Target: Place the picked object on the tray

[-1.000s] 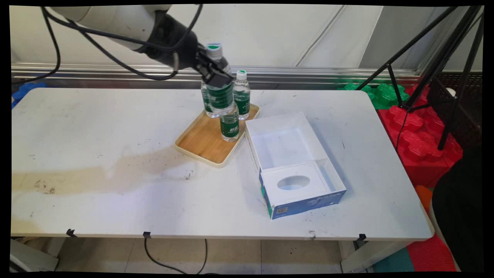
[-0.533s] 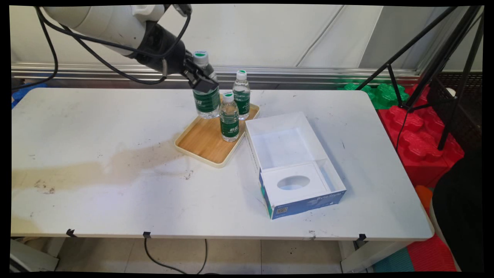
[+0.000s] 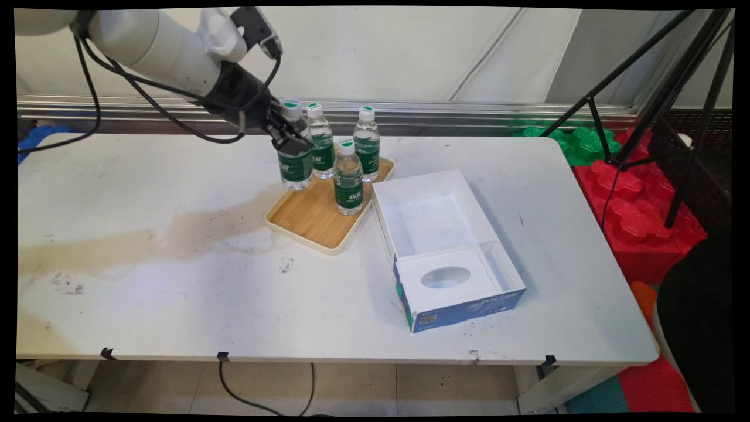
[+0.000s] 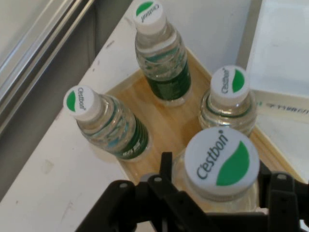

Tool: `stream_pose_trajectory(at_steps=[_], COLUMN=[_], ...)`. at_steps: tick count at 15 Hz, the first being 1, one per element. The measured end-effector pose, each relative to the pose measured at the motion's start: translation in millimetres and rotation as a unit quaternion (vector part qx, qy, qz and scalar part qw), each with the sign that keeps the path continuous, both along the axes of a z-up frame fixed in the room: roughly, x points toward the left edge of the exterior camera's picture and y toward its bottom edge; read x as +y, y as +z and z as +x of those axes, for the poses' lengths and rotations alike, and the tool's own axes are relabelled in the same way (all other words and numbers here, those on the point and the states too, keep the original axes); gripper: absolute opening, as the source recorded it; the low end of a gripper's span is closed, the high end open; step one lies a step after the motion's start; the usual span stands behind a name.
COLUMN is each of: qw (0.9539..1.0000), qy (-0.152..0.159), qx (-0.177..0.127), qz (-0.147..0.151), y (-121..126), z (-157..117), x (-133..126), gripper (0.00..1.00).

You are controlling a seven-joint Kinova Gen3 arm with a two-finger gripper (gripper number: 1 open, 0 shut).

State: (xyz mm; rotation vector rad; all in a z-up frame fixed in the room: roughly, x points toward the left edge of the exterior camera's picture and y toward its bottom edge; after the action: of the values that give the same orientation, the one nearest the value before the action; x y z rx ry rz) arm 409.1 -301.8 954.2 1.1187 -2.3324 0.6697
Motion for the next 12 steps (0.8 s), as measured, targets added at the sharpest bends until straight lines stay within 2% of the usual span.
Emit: stream_pose_trajectory(at_steps=[12], qw=[0.9986], qy=[-0.046], qx=[-0.019], qz=[0.016], y=[-62], z=[16], x=[-40], gripper=[0.0])
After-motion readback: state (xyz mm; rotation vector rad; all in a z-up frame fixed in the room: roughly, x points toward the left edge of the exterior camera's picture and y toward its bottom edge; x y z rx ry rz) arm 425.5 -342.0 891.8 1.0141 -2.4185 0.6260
